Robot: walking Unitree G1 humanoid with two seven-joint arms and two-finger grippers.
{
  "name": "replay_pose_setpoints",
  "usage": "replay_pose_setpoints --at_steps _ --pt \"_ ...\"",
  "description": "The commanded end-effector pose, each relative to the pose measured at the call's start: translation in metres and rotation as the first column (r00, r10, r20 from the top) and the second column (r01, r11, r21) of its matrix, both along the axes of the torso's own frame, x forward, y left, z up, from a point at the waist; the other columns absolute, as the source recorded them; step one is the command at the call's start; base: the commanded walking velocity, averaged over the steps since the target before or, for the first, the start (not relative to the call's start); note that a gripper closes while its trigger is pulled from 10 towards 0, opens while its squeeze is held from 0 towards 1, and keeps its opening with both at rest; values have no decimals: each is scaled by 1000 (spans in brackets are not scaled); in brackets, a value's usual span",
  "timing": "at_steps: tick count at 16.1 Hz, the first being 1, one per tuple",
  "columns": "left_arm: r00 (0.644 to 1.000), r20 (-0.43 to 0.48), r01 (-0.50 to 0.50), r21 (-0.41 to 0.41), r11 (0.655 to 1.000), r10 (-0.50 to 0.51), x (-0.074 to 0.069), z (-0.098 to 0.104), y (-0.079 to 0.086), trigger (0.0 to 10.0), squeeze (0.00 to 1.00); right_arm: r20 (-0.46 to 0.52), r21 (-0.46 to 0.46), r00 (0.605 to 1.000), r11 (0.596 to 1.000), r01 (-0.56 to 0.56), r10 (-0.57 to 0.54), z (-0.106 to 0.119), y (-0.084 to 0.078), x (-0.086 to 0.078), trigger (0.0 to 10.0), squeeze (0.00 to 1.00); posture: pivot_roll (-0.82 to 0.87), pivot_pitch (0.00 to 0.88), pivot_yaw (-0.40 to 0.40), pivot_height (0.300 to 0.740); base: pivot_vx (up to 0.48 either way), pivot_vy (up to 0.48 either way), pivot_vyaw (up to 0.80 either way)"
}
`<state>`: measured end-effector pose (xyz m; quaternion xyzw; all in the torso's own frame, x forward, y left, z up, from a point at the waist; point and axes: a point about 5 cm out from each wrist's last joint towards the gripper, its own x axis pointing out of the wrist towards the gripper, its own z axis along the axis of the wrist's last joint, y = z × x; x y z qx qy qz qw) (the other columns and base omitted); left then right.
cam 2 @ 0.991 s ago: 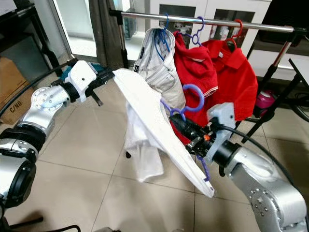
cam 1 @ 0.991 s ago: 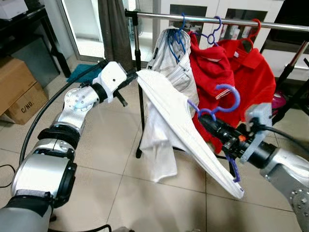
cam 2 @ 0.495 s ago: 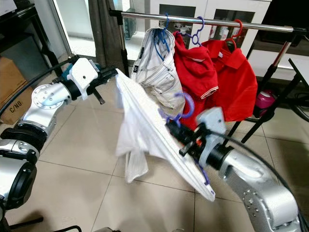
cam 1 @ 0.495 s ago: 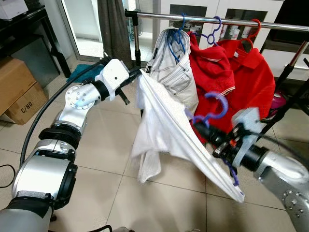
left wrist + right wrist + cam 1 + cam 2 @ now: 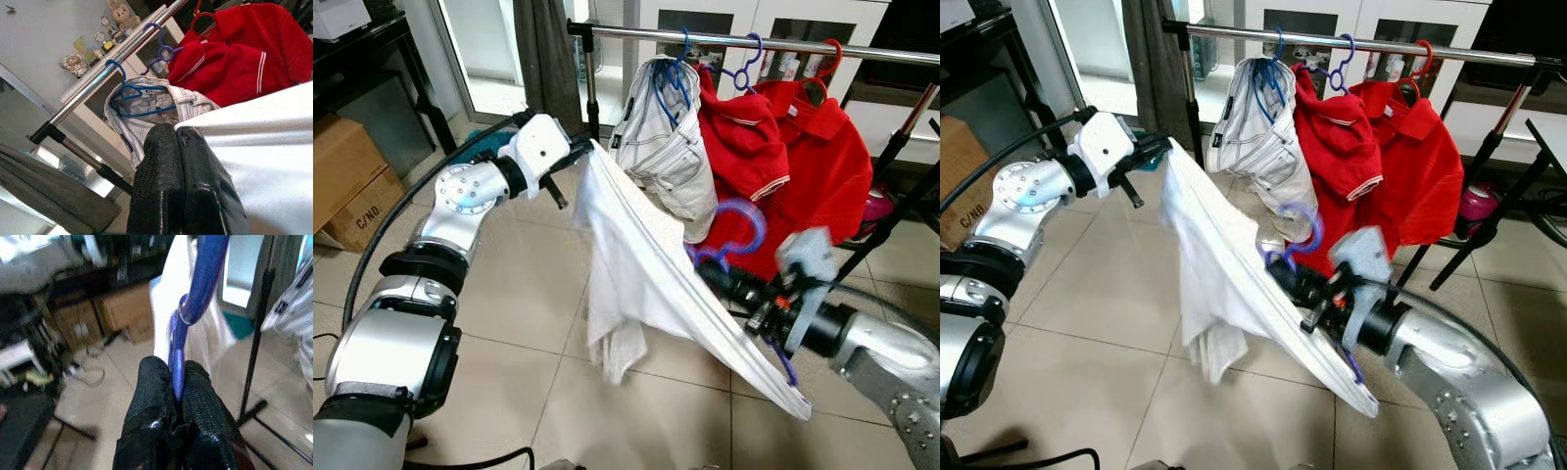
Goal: Hang hanger
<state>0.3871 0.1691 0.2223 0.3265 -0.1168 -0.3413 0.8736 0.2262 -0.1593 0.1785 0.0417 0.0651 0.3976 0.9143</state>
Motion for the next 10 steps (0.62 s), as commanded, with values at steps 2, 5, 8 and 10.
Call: replay_pose_setpoints --at_steps 2,5,8,10 --pt "1000 8 6 9 1000 -6 2 10 0 0 0 58 41 998 999 17 -19 12 -2 2 10000 0 -247 0 63 740 0 0 0" --pt "1000 3 5 -11 1000 -5 2 8 -1 0 0 55 75 998 997 -19 15 14 4 2 10000 0 -243 0 60 740 0 0 0" --pt "1000 20 -15 -84 996 17 4 17 0 10000 0 44 68 999 998 7 -10 12 3 5 10000 0 -242 0 60 740 0 0 0" --pt "1000 -1 30 -106 994 -30 3 18 0 10000 1000 44 70 999 997 26 -29 12 1 7 10000 0 -240 0 60 740 0 0 0"
